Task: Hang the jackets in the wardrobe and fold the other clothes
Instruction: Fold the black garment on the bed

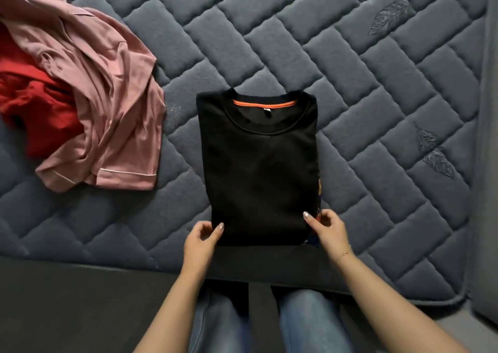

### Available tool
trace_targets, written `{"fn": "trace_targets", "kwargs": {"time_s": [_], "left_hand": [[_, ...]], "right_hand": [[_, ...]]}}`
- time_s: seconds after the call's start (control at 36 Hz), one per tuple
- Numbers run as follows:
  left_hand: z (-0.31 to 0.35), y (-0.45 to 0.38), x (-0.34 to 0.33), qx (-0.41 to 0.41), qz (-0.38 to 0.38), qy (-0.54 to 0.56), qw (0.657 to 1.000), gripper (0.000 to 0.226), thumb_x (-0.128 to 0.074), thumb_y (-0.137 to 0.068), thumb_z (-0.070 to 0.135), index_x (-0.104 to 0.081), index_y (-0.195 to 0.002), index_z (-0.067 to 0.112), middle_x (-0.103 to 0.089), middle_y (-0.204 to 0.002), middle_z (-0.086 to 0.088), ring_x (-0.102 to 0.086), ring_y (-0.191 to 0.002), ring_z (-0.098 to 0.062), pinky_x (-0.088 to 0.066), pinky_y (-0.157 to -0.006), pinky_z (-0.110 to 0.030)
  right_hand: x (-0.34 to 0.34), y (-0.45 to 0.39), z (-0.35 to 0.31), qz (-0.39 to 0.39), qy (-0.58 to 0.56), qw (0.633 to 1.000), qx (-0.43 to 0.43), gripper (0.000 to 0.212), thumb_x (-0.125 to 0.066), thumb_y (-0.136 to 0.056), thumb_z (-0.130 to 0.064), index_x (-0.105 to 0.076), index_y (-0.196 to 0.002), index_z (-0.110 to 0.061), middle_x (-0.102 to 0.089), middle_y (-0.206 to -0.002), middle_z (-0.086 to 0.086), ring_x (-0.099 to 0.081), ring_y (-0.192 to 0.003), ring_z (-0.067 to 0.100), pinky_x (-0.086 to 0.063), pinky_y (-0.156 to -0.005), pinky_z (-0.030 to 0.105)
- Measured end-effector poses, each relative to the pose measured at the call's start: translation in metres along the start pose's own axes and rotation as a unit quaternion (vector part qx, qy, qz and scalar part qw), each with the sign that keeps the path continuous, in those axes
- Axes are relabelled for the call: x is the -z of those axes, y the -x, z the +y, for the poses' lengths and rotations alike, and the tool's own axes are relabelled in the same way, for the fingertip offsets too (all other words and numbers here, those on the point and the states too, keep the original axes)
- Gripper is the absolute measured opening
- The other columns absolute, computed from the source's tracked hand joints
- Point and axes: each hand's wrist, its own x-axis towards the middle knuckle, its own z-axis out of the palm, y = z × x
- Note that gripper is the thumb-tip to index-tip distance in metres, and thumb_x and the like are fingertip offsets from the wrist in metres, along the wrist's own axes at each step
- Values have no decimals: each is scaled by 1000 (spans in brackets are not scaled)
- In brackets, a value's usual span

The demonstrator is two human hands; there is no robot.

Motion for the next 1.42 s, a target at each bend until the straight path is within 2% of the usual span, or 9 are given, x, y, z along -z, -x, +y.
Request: {"fn": "trace_targets", "kwargs": {"time_s": [0.31, 0.5, 0.67, 0.81, 0.89, 0.97, 1.08, 1.33, 1.42], "left_hand": [[179, -84, -2, -170, 190, -133, 958, 47, -61, -93, 29, -56, -126, -4, -57, -127, -22, -53, -119, -32, -37, -103, -36], [205, -124, -29, -144, 217, -172, 950, 44, -55, -94, 37, -56, -67, 3, -52, -63, -8, -51, -71, -28, -19, -56, -30], [204, -109, -4, -279, 90, -9, 956, 30, -62, -93, 18, -56, -67, 6, -41, -58, 6, -35, -59, -3, -29, -55, -24], [201, -116, 20, -103, -183, 275, 938, 17, -64, -86, 27, -67, -78, 13, -67, -75, -1, -63, -69, -8, -52, -67, -18], [192, -142, -2, -25, -70, 170, 983, 27, -53, -97, 19, -58, -72, 11, -59, -65, -3, -51, -62, -12, -42, -60, -23], [185, -167, -19, -116, 88, 3, 989, 35, -52, -99, 15, -48, -65, 9, -43, -54, 5, -36, -63, -12, -32, -63, -31], [188, -174, -28, -189, 211, -34, 959, 27, -54, -97, 18, -57, -79, -1, -57, -78, -16, -45, -76, -17, -38, -75, -34], [137, -129, -23, -69, 57, 42, 995, 54, -69, -84, 44, -40, -123, 21, -54, -109, 0, -56, -84, 7, -42, -71, -3], [113, -111, -27, 6, -19, 63, 998, 45, -60, -86, 53, -43, -117, 25, -60, -105, -1, -62, -94, -4, -51, -84, -19]], "right_hand": [[-17, -78, -130, -22, -192, 981, 29, 24, -64, -91, -17, -64, -114, -10, -69, -103, 4, -63, -96, 14, -52, -89, 26], [-31, -120, -178, -20, -201, 979, -2, 19, -64, -92, -25, -68, -100, -8, -70, -98, 7, -65, -96, 20, -56, -84, 33], [-1, -112, -181, -137, -236, 961, 29, 14, -68, -85, -21, -71, -91, -10, -74, -91, 6, -70, -86, 16, -57, -75, 26], [24, -118, -187, -238, -282, 929, 21, 23, -65, -81, -19, -71, -101, -9, -72, -105, 9, -69, -97, 17, -55, -82, 25], [3, -137, -190, -193, -203, 960, 2, 8, -62, -88, -17, -67, -92, -11, -74, -86, -1, -70, -81, 9, -55, -68, 19], [-24, -161, -181, -101, -106, 989, -12, 14, -61, -94, -19, -62, -80, -15, -68, -64, -8, -62, -58, 3, -48, -52, 17], [-39, -179, -165, -19, -51, 998, 21, 21, -61, -94, -30, -62, -78, -17, -64, -82, 5, -55, -81, 17, -47, -77, 34], [-28, -121, -114, -6, -113, 994, 2, 38, -68, -86, -40, -58, -116, -20, -67, -105, -4, -64, -94, 6, -49, -69, 10], [-30, -98, -92, -51, -99, 994, -5, 34, -67, -85, -43, -63, -110, -19, -73, -98, -8, -68, -90, 2, -50, -68, 10]]}}
